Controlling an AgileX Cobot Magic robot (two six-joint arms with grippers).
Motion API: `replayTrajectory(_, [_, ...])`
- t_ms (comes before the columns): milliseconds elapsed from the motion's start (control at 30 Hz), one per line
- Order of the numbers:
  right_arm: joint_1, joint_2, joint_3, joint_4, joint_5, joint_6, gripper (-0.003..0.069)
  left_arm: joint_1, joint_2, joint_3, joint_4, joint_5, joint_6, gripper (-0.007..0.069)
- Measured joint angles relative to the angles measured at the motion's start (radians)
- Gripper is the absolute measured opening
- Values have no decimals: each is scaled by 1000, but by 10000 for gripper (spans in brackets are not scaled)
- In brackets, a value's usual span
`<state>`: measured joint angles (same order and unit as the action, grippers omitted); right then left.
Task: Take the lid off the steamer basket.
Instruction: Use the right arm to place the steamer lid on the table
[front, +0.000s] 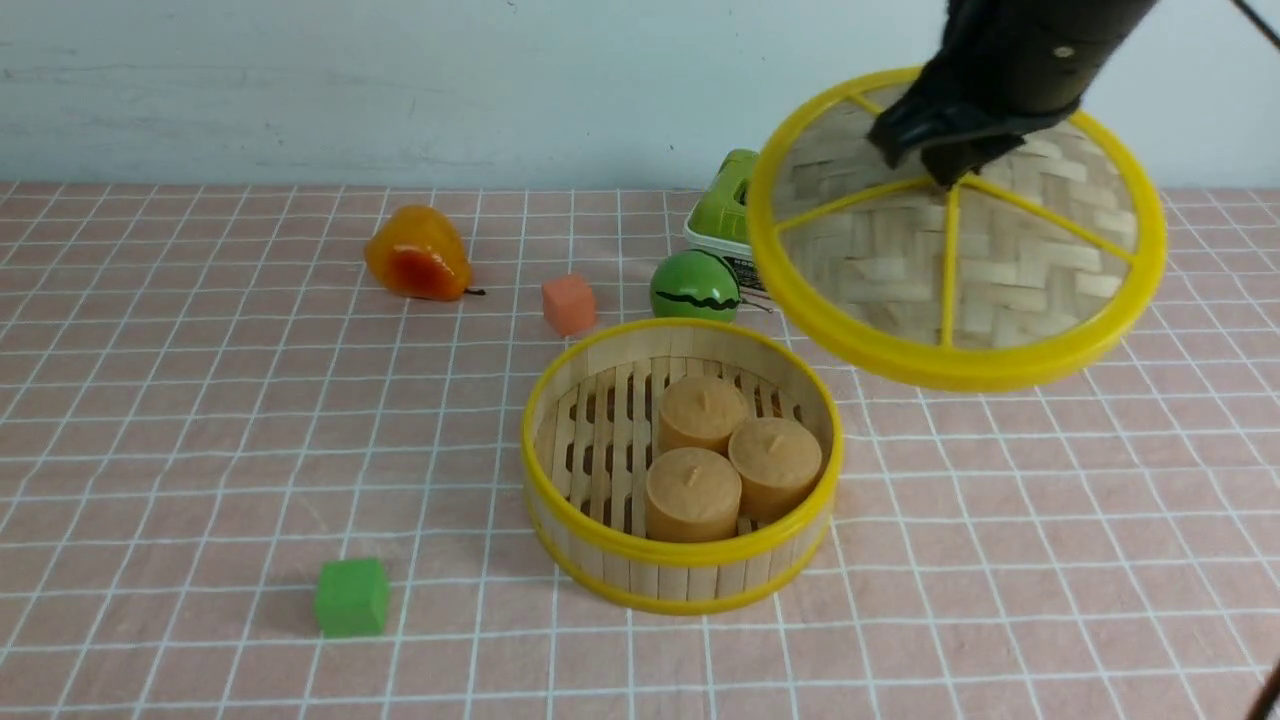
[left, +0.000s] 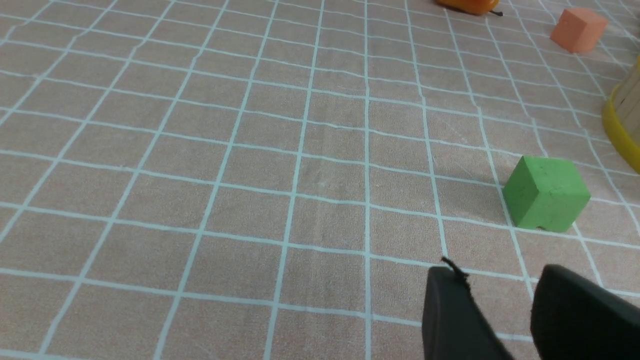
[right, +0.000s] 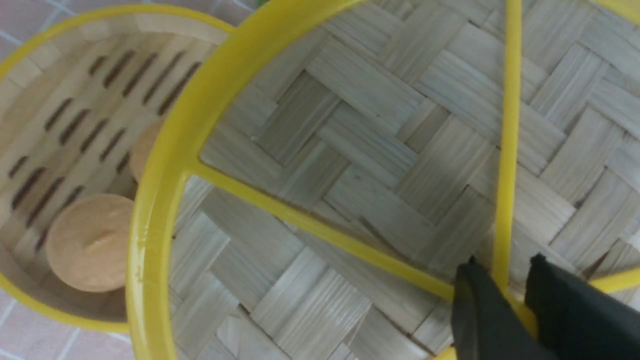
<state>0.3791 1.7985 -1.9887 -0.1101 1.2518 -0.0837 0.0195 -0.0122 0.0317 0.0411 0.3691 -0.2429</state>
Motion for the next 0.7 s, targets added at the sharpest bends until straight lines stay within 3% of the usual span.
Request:
replayTrajectory(233, [-211,-78,258,82,-3,1,80,0,0,0,0,0,0,239])
replayTrajectory(333, [-282,-71,380,138,-94,1,80,0,0,0,0,0,0,239])
replayTrajectory(500, [-298,-29,471,180,-259,1,80,0,0,0,0,0,0,239])
replayTrajectory(700, [-298,53,481,185,-348,1,80,0,0,0,0,0,0,239])
